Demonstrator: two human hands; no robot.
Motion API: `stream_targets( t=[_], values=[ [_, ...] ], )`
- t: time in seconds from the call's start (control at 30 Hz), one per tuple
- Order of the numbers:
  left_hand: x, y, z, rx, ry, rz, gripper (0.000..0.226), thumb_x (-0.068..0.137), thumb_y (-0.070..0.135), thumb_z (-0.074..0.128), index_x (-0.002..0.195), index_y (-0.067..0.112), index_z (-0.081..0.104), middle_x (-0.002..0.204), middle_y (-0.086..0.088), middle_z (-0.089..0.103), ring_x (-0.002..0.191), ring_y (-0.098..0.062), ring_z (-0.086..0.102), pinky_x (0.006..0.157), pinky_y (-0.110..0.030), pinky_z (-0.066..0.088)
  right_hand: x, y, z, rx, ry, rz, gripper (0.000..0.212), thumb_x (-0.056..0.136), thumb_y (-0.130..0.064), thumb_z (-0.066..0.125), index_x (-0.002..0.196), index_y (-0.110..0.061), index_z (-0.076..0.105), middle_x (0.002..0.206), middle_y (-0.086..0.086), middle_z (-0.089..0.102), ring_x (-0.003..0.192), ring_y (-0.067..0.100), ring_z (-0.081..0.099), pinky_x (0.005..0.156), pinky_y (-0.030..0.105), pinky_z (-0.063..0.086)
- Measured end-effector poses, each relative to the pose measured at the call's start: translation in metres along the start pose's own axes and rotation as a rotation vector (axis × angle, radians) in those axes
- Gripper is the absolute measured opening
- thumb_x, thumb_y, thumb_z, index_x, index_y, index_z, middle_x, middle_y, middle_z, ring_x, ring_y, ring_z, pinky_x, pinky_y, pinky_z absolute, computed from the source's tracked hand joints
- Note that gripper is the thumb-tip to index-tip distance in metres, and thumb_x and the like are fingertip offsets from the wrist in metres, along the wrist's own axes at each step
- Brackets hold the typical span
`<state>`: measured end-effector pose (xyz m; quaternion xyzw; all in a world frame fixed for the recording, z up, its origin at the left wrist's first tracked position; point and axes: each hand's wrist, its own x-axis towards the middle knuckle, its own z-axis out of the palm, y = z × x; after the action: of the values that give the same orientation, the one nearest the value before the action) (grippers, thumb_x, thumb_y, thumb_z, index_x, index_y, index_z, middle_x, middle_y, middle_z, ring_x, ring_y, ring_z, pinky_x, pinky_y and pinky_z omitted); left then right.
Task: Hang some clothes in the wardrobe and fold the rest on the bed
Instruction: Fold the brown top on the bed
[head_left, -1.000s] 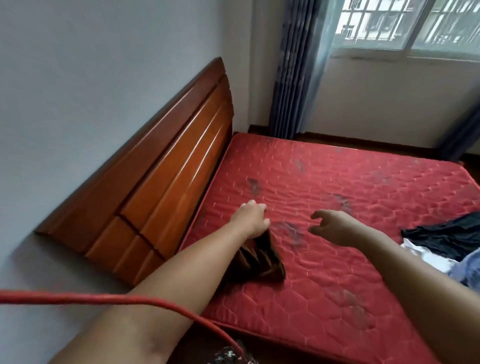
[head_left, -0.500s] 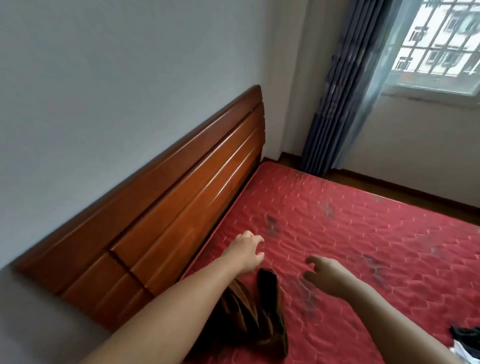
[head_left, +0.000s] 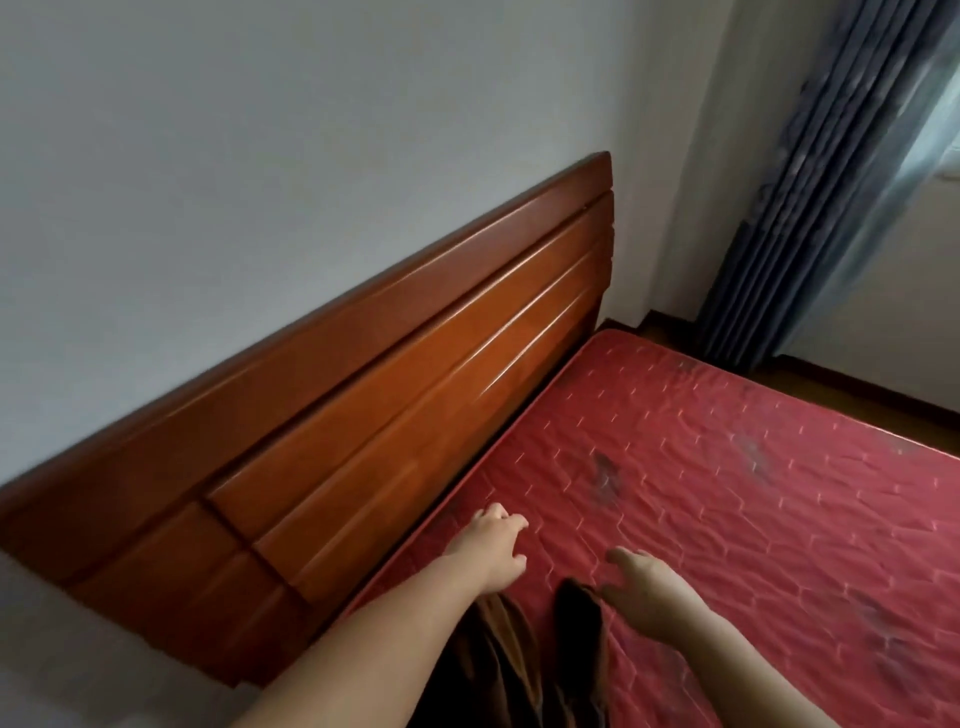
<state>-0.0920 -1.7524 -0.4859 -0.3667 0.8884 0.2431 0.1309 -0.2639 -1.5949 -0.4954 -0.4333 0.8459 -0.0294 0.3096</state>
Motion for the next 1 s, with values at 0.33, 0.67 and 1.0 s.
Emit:
stream_targets(
  t=[0.33,0.67,1.0],
  values=[
    [0.067,-0.078,0.119,0.084,-0.168,-0.095,0.054,0.095,0.032,0.057,0.147,0.027,0.041,0.150,-0.004,0.034,0.137,-0.028,0.035,0.108,-0.047,0.043,0.100,0.010,0.129,-0.052,-0.149,-0.021,0.059,0.091,-0.053,0.056,0.143,-0.028,0.044,0.135,0.004,0.050,0.127,0.029,0.049,0.104,0.047,0.047],
    [0.092,-0.145,0.228,0.122,-0.564,-0.276,0.065,0.095,0.015,0.056,0.150,0.043,0.035,0.166,-0.013,-0.004,0.149,-0.041,0.018,0.119,-0.052,0.030,0.158,0.012,0.289,-0.050,-0.532,0.033,0.045,0.080,-0.054,0.066,0.124,-0.047,0.057,0.145,0.012,0.039,0.137,0.037,0.036,0.114,0.045,0.038],
    [0.091,-0.165,0.258,0.083,-0.303,-0.200,0.032,0.090,0.003,0.054,0.109,0.028,0.061,0.120,0.001,0.049,0.118,-0.026,0.048,0.102,-0.039,0.045,0.163,0.018,0.321,0.539,-0.211,0.298,0.026,0.079,-0.011,0.055,0.090,-0.031,0.068,0.097,-0.004,0.069,0.084,0.015,0.066,0.078,0.031,0.056]
  ],
)
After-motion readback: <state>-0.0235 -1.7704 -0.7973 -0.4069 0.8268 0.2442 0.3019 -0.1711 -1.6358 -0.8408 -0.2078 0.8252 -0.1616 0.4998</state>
